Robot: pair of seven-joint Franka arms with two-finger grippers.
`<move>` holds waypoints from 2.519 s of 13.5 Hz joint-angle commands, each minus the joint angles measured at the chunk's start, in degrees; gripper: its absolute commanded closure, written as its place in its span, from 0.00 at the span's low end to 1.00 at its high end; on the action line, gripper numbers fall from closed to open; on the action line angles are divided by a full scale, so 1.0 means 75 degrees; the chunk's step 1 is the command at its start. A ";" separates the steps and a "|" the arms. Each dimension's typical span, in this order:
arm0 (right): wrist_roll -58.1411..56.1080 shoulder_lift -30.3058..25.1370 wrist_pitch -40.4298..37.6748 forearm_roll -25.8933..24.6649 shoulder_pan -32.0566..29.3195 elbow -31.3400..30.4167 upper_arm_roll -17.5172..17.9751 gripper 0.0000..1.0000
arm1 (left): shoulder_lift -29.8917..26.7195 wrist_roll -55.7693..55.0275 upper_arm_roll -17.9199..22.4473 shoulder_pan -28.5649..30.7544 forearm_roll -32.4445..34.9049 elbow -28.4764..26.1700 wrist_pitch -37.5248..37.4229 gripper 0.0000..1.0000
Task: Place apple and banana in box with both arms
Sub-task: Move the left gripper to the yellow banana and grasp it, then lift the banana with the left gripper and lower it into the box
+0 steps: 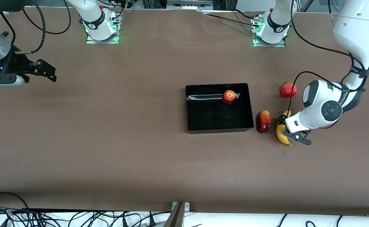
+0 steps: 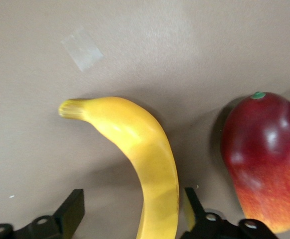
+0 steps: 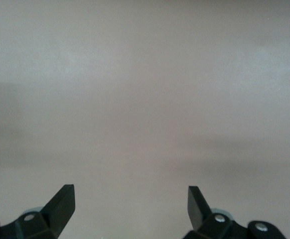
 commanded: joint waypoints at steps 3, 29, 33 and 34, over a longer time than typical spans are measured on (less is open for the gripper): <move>-0.0073 0.0039 -0.0107 -0.0113 0.0013 0.0137 0.0023 0.00 | -0.0109 -0.0002 -0.0153 0.0063 0.0045 -0.0248 0.0123 0.18; -0.0073 0.0075 -0.0048 -0.0113 0.0001 0.0149 0.0023 0.00 | 0.0920 -0.7783 -0.2309 -0.3171 -0.0178 0.2354 -0.1496 0.95; -0.0073 0.0075 -0.0048 -0.0113 0.0001 0.0149 0.0023 0.00 | 0.1344 -0.8447 -0.2263 -0.3393 -0.0178 0.2260 -0.0896 0.55; -0.0073 0.0075 -0.0048 -0.0113 0.0001 0.0149 0.0023 0.00 | 0.1391 -0.8579 -0.2251 -0.3498 -0.0178 0.2295 -0.0896 0.49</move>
